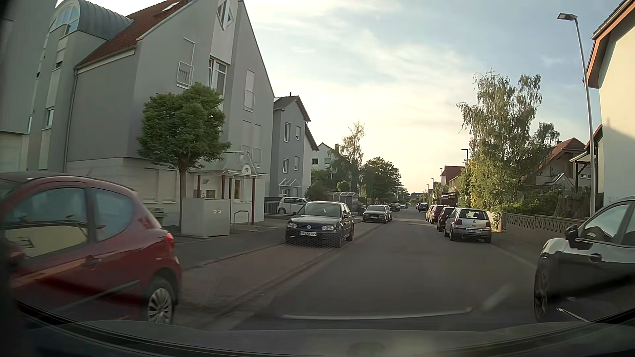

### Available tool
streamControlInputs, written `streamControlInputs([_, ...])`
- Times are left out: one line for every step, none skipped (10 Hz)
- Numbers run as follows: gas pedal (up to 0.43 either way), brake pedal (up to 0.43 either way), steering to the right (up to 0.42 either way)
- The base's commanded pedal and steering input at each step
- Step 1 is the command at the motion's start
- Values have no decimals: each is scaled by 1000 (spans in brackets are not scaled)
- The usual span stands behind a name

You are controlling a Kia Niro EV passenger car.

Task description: Follow the waypoints while adhering to traffic rules and regulations

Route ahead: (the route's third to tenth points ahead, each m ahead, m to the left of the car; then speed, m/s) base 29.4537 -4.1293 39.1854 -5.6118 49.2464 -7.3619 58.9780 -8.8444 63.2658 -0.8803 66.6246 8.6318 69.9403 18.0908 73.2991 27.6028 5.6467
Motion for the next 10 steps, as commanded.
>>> streamControlInputs([209, 30, 129])
streamControlInputs([209, 30, 127])
streamControlInputs([209, 30, 126])
streamControlInputs([209, 30, 122])
streamControlInputs([220, 30, 112])
streamControlInputs([220, 30, 107])
streamControlInputs([209, 30, 103])
streamControlInputs([209, 30, 95])
streamControlInputs([209, 37, 86])
streamControlInputs([209, 37, 72])
